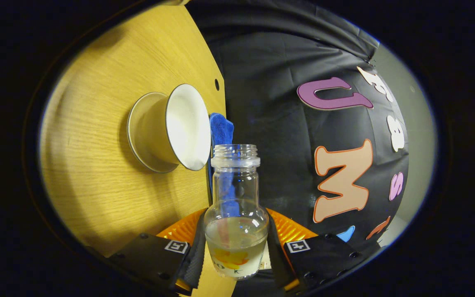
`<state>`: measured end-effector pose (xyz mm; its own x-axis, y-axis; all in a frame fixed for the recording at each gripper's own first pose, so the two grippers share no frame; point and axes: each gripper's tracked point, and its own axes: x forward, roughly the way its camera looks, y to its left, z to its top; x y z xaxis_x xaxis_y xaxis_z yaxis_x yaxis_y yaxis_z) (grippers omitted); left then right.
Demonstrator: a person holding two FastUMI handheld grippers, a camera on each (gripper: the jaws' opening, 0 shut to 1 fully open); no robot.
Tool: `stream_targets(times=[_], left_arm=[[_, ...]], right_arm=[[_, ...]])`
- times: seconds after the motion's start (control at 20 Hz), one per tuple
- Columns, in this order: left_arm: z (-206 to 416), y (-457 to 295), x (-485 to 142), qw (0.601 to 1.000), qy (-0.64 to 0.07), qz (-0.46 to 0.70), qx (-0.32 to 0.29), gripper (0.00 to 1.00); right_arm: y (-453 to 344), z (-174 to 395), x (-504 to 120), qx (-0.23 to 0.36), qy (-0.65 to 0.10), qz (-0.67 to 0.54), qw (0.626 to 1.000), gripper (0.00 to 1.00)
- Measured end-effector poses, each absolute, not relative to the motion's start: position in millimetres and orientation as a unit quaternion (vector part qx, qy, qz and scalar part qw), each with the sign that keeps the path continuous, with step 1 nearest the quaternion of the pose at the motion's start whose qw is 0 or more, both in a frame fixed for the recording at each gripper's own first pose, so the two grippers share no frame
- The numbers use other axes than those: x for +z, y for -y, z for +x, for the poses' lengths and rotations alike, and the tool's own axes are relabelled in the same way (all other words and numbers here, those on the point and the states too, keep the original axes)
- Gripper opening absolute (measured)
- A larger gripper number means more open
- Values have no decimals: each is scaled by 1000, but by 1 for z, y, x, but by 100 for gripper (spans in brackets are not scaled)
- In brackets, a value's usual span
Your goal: Open the teacup lid with one hand, grasp the water bottle and pour water into the teacup with the other hand; after pouring, place the water bottle on the coaster and then close the teacup lid.
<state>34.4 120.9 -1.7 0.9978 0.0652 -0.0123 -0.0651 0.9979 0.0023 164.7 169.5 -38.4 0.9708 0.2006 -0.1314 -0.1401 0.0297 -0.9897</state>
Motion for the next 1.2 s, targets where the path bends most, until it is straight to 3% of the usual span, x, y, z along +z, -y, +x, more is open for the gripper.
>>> stream_targets(times=[0.25,1.2], left_arm=[[34,-123,-2,999,-6,1,34,23],[35,-122,-2,999,-7,0,34,23]], right_arm=[[-174,166,-29,118,49,-737,663,70],[-187,168,-15,119,82,-817,558,71]])
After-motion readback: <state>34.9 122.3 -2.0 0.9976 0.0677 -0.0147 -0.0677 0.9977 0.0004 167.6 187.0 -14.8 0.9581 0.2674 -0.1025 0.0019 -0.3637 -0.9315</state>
